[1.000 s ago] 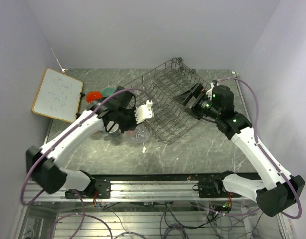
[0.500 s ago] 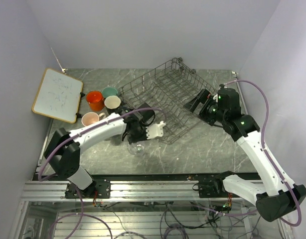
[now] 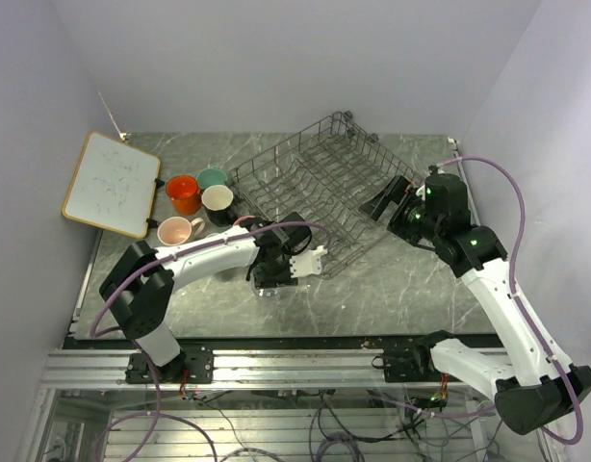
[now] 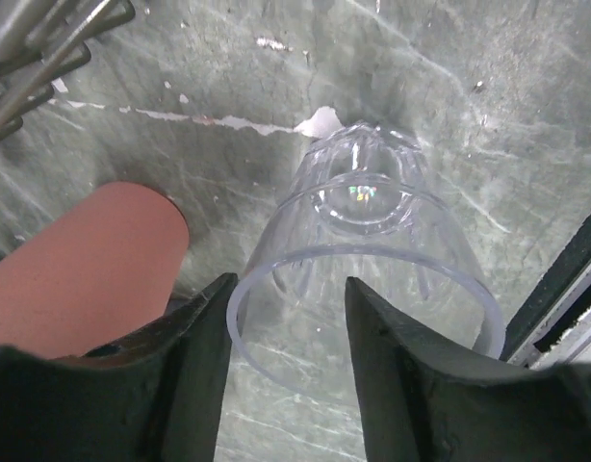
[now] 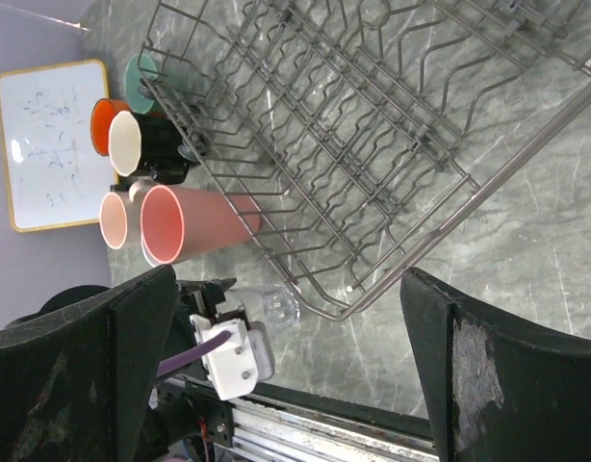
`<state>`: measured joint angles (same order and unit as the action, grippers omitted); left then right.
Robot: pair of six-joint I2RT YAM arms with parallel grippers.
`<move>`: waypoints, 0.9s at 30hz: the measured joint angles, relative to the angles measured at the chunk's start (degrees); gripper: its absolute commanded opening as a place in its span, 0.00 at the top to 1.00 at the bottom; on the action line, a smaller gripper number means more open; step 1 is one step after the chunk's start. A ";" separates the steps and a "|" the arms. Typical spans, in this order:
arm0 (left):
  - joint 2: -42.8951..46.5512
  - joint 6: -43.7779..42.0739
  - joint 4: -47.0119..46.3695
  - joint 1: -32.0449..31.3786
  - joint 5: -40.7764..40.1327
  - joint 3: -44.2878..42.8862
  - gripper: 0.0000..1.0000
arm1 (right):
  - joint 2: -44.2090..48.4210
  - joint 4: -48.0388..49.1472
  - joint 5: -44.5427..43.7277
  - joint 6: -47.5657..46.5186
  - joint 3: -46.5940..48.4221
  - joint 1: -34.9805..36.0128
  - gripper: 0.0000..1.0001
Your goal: Unload the cups from the dish rack
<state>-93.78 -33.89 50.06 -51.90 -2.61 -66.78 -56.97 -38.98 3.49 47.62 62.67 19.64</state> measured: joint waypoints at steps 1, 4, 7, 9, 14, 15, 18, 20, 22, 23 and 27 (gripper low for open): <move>0.04 0.28 -0.24 -0.17 -0.02 0.00 0.31 | 0.04 -0.04 -0.11 -0.13 -0.09 -0.07 0.00; 0.13 0.57 -0.76 -0.50 -0.04 0.00 0.11 | 0.20 -0.11 -0.35 -0.39 -0.48 -0.09 0.00; 0.90 1.25 -0.83 -0.63 -0.17 -0.02 0.08 | 0.33 -0.39 -0.57 -0.81 -0.66 -0.15 0.00; 2.01 1.51 -0.59 -0.72 -0.37 -0.22 0.07 | 0.33 -0.42 -0.98 -1.22 -0.66 -0.20 0.00; 7.23 1.51 -0.02 -0.76 -1.46 -1.84 0.01 | 0.35 -1.22 -2.54 -2.60 -0.63 -0.31 0.00; 8.87 1.46 -0.02 -0.76 -1.68 -2.08 0.00 | 0.39 -1.51 -3.13 -2.99 -0.61 -0.31 0.00; 14.95 1.20 -0.57 -0.74 -2.80 -2.16 0.01 | 1.11 -2.29 -5.66 -4.48 -0.52 -0.35 0.00; 19.74 0.72 -2.58 0.04 -3.65 -1.22 0.01 | 2.32 -2.62 -7.80 -5.84 -0.52 -0.42 0.00; 24.96 0.20 -5.27 1.99 -3.72 1.16 0.01 | 3.82 -2.51 -9.86 -7.28 -0.59 -0.42 0.00; 27.91 0.02 -6.86 4.20 -3.56 2.86 0.01 | 4.72 -2.38 -11.15 -8.09 -0.81 -0.42 0.00; 34.29 0.42 -12.31 18.86 -1.70 6.69 0.01 | 7.19 -0.33 -17.77 -10.62 -4.31 -0.46 0.00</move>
<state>-59.48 -33.47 37.76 -33.04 -4.32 -60.10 -49.78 -39.31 -14.28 36.99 58.37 19.18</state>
